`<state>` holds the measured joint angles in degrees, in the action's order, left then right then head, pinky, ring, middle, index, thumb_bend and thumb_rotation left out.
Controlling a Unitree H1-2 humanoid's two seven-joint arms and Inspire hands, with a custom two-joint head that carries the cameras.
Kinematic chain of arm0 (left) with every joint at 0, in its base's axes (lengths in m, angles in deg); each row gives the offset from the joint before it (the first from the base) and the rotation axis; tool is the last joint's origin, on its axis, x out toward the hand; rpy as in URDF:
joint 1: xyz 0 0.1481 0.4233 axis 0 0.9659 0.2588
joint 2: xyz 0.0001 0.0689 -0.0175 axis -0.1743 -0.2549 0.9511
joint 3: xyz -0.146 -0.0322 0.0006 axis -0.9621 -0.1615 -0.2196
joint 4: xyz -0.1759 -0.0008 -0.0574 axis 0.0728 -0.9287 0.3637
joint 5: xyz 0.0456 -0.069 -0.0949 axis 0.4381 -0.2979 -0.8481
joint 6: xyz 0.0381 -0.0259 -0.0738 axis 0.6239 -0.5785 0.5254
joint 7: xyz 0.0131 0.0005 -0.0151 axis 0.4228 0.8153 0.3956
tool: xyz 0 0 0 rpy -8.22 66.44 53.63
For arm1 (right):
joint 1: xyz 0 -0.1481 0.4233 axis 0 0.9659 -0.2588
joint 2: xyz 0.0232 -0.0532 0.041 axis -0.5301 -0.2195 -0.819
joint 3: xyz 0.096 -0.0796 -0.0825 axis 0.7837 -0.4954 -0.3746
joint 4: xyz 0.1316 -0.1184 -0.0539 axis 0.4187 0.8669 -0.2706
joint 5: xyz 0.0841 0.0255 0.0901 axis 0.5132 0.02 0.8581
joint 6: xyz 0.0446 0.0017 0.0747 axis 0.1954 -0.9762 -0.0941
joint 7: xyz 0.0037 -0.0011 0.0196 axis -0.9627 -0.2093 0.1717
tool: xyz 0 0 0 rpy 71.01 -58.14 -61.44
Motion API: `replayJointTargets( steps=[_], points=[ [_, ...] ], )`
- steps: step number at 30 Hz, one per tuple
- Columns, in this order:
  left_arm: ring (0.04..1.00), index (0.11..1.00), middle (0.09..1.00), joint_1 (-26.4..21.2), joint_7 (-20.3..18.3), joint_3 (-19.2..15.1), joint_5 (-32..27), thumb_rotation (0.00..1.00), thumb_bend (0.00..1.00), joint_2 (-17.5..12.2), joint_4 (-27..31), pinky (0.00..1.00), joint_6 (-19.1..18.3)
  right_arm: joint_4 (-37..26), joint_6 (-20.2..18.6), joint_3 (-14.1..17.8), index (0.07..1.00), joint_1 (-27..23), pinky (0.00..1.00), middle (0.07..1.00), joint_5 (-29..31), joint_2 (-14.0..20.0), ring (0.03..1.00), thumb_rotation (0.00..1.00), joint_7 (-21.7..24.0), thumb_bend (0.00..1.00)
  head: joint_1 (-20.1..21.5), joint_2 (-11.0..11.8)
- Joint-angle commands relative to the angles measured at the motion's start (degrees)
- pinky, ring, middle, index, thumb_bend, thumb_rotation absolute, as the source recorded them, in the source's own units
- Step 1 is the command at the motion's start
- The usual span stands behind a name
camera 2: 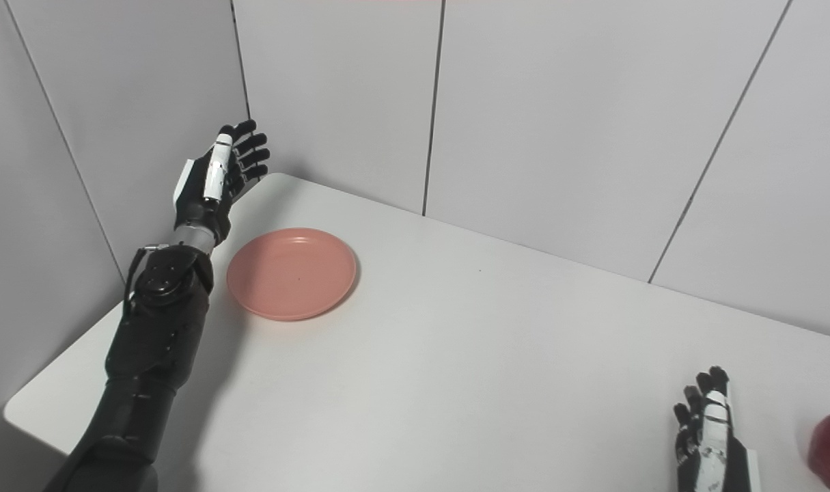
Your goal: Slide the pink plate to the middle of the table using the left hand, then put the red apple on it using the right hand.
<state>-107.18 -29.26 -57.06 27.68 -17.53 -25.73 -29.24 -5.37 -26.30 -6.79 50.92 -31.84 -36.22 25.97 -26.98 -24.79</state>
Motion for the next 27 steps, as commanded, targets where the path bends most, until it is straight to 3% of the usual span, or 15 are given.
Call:
replayJointTargets(
  steps=[1,24,27],
  points=[
    [0.805,0.808,0.82,-2.39,0.52,-0.72,-0.78,1.0,0.35,-2.14,0.83,0.79,0.12,-2.71,-0.64,0.24,1.0,-1.69,1.0,0.997,0.36,0.25,1.0,1.0,0.26,0.02,-0.01,-0.07],
    [0.809,0.812,0.822,-1.24,-1.35,-2.45,-4.66,1.0,0.34,-4.02,-5.71,0.78,1.46,-5.62,-3.91,0.08,1.0,-1.31,1.0,1.0,0.42,0.17,1.0,1.0,0.31,0.0,-0.36,-0.43],
    [0.81,0.806,0.817,-1.36,-1.28,-2.0,-3.78,1.0,0.33,-4.28,-7.84,0.78,3.04,-5.54,-3.55,0.15,1.0,-1.37,1.0,1.0,0.36,0.16,1.0,1.0,0.31,0.0,-0.44,-0.54]
  ],
)
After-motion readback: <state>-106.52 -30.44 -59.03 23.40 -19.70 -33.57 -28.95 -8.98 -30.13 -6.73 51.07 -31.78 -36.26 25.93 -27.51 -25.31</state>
